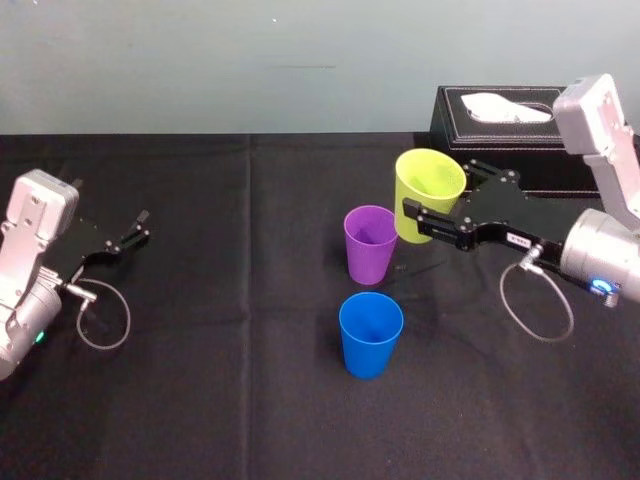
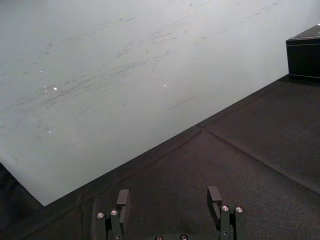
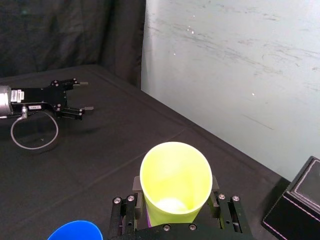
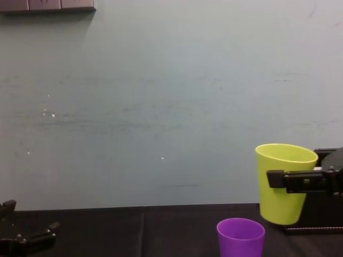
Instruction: Stack the three plastic cups sequentially using one hand.
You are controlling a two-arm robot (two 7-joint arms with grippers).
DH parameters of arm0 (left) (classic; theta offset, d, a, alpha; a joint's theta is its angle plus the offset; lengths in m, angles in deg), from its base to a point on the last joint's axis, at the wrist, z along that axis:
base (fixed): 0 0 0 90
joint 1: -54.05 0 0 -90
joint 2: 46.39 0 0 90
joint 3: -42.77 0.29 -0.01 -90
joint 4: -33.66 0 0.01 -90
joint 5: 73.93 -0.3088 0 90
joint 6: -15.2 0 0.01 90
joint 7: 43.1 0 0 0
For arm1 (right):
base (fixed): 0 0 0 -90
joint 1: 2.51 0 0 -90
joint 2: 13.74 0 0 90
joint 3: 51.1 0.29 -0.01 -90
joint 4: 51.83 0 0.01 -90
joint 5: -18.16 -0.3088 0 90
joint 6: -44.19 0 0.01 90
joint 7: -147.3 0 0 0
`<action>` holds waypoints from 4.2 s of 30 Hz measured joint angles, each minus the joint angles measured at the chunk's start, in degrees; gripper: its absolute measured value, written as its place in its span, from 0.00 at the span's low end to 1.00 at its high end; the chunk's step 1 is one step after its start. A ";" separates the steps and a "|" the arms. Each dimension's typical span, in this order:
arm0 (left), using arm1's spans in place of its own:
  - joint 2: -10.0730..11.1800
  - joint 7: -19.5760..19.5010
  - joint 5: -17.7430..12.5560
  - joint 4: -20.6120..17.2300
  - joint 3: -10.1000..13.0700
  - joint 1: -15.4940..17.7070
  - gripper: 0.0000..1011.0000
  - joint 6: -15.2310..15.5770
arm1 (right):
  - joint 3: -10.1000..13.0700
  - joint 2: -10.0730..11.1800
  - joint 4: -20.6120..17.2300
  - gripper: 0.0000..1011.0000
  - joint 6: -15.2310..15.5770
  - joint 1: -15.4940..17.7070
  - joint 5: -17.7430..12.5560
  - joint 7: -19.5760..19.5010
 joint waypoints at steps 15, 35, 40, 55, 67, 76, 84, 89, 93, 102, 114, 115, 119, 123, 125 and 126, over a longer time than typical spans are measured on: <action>0.00 0.00 0.00 0.00 0.00 0.00 1.00 0.00 | -4.87 -3.71 5.78 0.73 0.55 -6.36 3.19 0.84; 0.00 0.00 0.00 0.00 0.00 -0.01 1.00 0.00 | -7.95 -6.41 10.00 0.73 1.39 -9.95 5.75 2.07; 0.00 0.00 0.00 0.00 0.00 -0.01 1.00 0.00 | -8.11 -6.57 10.30 0.73 1.36 -9.98 6.02 2.18; 0.00 0.00 0.00 0.00 0.00 0.00 1.00 0.00 | -8.23 -6.96 11.47 0.73 1.10 -10.13 6.23 2.57; 0.00 0.00 0.00 0.00 0.00 0.00 1.00 0.00 | -8.66 -7.33 12.45 0.73 0.82 -10.49 6.59 2.90; 0.00 0.00 0.00 0.00 0.00 0.00 1.00 0.00 | -9.05 -7.76 13.58 0.73 0.50 -10.69 7.03 3.02; 0.00 0.00 0.00 0.00 0.00 0.00 1.00 0.00 | -9.06 -7.80 13.78 0.73 0.49 -10.74 7.07 3.08; 0.00 0.00 0.00 0.00 0.00 0.00 1.00 0.00 | -9.06 -7.78 13.71 0.73 0.49 -10.74 7.07 3.07; 0.00 0.00 0.00 0.00 0.00 0.00 1.00 0.00 | -9.05 -7.77 13.66 0.81 0.49 -10.73 7.06 3.06; 0.00 0.00 0.00 0.00 0.00 0.00 1.00 0.00 | -9.00 -7.73 13.61 0.99 0.50 -10.69 7.05 3.06; 0.00 0.00 0.00 0.00 0.00 0.00 1.00 0.00 | -8.98 -7.72 13.53 0.99 0.50 -10.69 7.02 3.05; 0.00 0.00 0.00 0.00 0.00 0.00 1.00 0.00 | -8.98 -7.72 13.54 0.99 0.51 -10.69 7.01 3.05; 0.00 0.00 0.00 0.00 0.00 0.00 1.00 0.00 | -8.11 -6.69 12.15 0.99 -0.03 -9.30 6.38 3.05; 0.00 0.00 0.00 0.00 0.00 0.00 1.00 0.00 | -6.96 -4.97 10.06 0.99 -1.01 -7.35 5.28 3.61; 0.00 0.00 0.00 0.00 0.00 0.00 1.00 0.00 | -6.13 -3.75 8.64 0.99 -1.51 -6.12 4.42 4.10; 0.00 0.00 0.00 0.00 0.00 0.00 1.00 0.00 | -5.87 -3.35 8.20 0.99 -1.61 -5.72 4.21 4.18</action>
